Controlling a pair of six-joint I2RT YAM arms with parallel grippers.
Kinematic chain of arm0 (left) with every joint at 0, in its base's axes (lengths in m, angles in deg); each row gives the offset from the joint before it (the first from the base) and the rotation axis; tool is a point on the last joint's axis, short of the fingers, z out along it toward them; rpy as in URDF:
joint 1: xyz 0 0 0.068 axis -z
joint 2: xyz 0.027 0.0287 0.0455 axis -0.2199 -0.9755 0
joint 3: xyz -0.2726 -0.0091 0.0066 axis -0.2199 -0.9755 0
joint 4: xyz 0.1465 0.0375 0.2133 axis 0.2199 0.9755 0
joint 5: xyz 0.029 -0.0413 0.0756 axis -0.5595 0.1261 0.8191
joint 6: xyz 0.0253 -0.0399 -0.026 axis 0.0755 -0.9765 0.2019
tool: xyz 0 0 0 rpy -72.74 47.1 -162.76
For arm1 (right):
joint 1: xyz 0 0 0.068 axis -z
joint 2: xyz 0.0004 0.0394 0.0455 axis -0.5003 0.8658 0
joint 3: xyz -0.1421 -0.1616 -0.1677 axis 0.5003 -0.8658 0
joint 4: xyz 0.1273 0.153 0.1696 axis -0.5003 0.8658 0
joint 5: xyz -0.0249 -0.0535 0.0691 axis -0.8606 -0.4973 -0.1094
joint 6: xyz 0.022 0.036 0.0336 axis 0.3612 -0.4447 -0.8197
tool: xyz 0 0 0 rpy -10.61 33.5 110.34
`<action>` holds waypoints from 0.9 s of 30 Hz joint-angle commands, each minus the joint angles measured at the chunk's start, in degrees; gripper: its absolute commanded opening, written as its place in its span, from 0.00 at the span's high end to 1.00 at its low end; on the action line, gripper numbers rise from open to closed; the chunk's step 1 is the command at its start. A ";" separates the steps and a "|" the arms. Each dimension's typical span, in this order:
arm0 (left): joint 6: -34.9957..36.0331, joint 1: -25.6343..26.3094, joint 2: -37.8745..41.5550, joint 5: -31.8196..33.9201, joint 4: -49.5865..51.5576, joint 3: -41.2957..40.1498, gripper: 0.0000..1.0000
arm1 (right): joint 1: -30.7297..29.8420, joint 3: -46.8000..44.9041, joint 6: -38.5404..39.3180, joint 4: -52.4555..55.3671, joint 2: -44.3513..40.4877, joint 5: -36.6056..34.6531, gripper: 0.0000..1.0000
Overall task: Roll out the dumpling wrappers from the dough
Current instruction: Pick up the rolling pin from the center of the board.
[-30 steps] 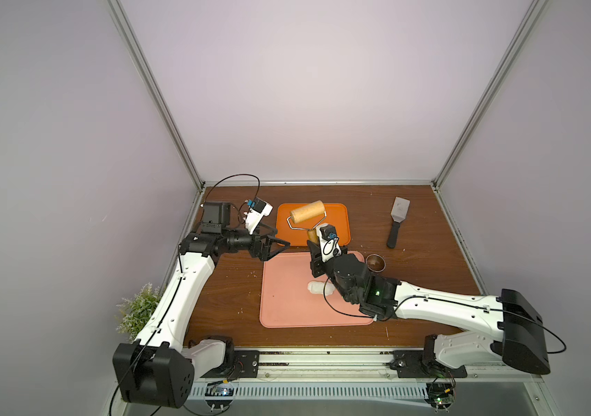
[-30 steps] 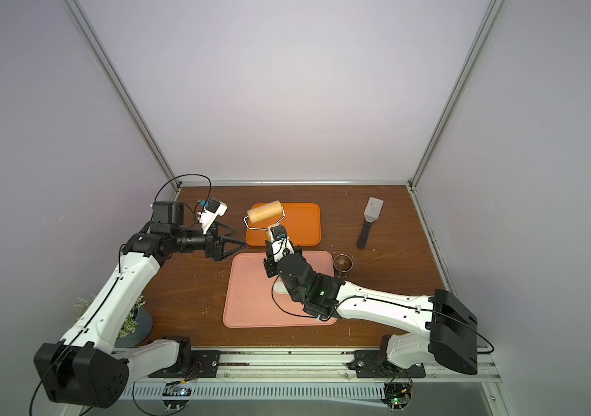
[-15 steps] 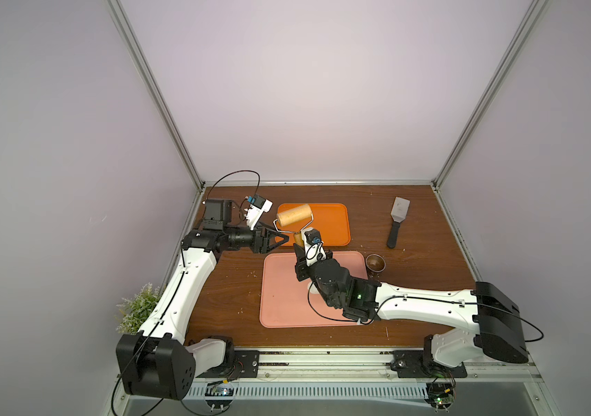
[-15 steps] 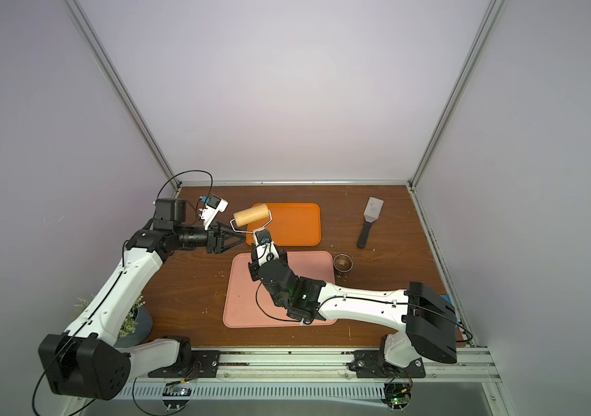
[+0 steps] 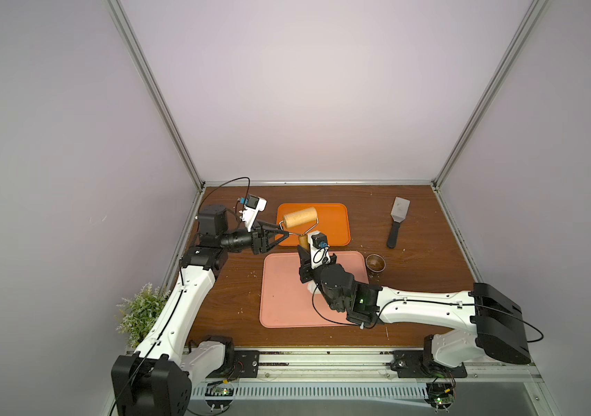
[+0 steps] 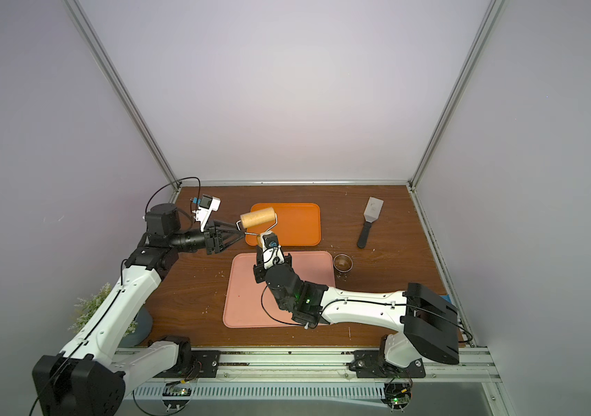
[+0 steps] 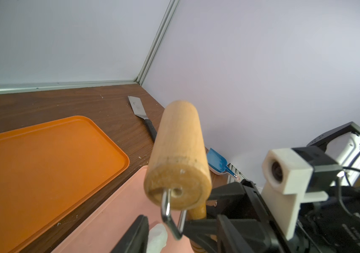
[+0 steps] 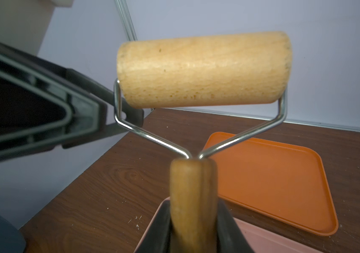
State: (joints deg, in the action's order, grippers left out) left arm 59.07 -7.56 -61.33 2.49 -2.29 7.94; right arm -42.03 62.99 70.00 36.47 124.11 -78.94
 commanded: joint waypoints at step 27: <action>22.15 0.46 -0.55 -7.88 24.18 5.10 0.16 | 2.33 -13.21 1.11 -11.05 -21.48 15.85 1.00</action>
State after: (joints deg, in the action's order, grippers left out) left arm 80.04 -7.56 -61.52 -3.78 20.84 12.93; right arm -39.65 48.50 71.12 30.31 103.67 -65.63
